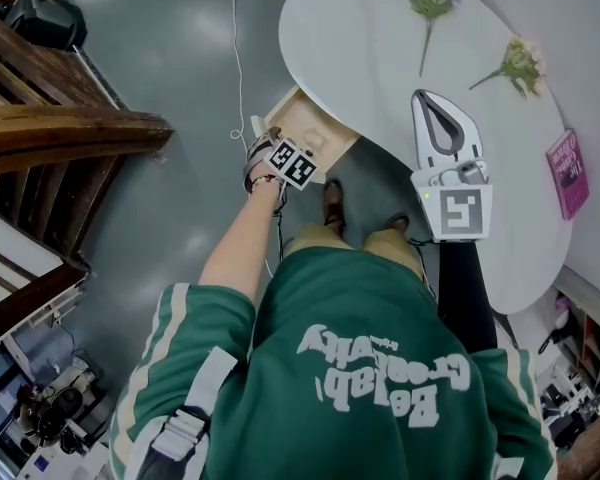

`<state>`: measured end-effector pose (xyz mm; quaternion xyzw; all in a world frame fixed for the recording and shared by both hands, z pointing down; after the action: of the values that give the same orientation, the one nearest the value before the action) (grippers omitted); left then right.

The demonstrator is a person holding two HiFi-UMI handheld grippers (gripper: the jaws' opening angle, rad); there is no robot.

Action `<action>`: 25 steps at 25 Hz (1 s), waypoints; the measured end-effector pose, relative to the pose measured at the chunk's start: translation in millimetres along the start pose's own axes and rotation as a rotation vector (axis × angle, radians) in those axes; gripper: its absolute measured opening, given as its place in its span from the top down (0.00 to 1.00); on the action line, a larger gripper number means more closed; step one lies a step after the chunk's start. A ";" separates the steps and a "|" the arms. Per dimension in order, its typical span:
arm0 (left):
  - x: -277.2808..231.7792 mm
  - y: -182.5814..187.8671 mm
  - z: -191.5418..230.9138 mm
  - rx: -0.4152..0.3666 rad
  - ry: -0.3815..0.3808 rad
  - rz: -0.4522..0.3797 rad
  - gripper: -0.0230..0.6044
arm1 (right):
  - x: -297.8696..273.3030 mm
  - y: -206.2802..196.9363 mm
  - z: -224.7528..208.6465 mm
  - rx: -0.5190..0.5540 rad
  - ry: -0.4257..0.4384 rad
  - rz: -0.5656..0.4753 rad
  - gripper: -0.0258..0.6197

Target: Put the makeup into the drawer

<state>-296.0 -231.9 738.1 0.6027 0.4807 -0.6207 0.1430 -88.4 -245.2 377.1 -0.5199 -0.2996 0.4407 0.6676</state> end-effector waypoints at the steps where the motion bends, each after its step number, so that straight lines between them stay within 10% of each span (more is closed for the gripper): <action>1: 0.8 0.2 0.7 -0.001 0.003 -0.001 0.41 | -0.3 0.7 -0.2 0.004 0.002 -0.004 0.95; 18: 3.3 1.6 1.4 0.006 0.016 -0.039 0.41 | -4.1 -5.6 1.7 -0.006 0.018 0.001 0.95; 25: 41.4 38.4 23.3 0.066 0.090 -0.211 0.41 | -5.5 1.6 3.1 -0.031 0.020 -0.026 0.95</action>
<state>-290.7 -252.2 680.8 0.5803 0.5268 -0.6201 0.0353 -93.8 -248.7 376.8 -0.5305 -0.3066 0.4222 0.6680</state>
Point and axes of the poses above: the fingertips, and each gripper's own axes: x backward along the fingers, z to its left, y out of its top, the point moved 3 cm from there along x, backward along the fingers, and after that the axes turned 7 degrees about -z, right-handed, at the moved point
